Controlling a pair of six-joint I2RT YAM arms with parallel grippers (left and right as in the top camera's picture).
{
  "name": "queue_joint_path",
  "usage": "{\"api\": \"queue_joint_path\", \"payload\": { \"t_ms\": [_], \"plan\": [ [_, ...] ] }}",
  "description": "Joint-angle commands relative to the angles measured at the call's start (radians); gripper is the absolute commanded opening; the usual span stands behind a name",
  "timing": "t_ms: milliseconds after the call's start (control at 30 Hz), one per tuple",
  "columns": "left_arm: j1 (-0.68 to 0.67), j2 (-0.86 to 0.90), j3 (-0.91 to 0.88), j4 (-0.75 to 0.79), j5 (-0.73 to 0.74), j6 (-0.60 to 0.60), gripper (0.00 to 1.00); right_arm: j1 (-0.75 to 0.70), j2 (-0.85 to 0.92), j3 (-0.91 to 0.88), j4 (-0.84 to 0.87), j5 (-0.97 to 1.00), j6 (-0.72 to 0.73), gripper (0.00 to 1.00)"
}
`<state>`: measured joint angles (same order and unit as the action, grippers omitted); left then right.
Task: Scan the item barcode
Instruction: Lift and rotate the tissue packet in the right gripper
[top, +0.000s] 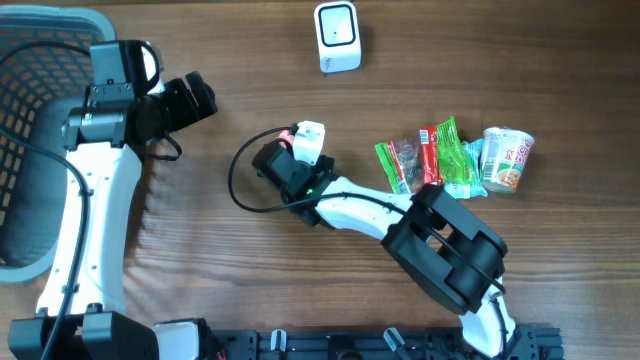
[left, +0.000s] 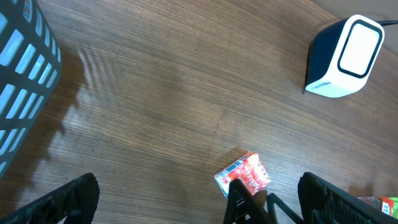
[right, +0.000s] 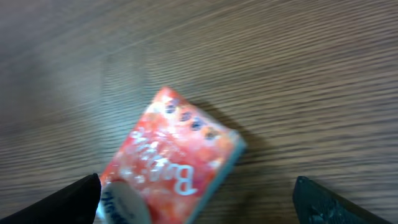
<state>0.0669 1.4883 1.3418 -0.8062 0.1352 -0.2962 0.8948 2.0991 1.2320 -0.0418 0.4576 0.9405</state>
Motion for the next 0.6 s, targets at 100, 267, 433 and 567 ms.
{"api": "queue_joint_path", "payload": {
  "t_ms": [100, 267, 433, 567],
  "plan": [
    [0.007, -0.007, 0.006, 0.002, -0.003, 0.012, 1.00, -0.026, 0.017, -0.002, -0.090, -0.049, -0.087, 1.00],
    [0.007, -0.007, 0.006, 0.002, -0.003, 0.012, 1.00, -0.051, -0.065, -0.002, -0.225, -0.055, -0.138, 1.00],
    [0.007, -0.007, 0.006, 0.003, -0.003, 0.012, 1.00, -0.081, -0.150, -0.002, -0.334, -0.075, -0.286, 1.00],
    [0.007, -0.007, 0.006, 0.002, -0.003, 0.012, 1.00, -0.118, -0.245, -0.002, -0.383, -0.272, -0.541, 1.00]
  ]
}}
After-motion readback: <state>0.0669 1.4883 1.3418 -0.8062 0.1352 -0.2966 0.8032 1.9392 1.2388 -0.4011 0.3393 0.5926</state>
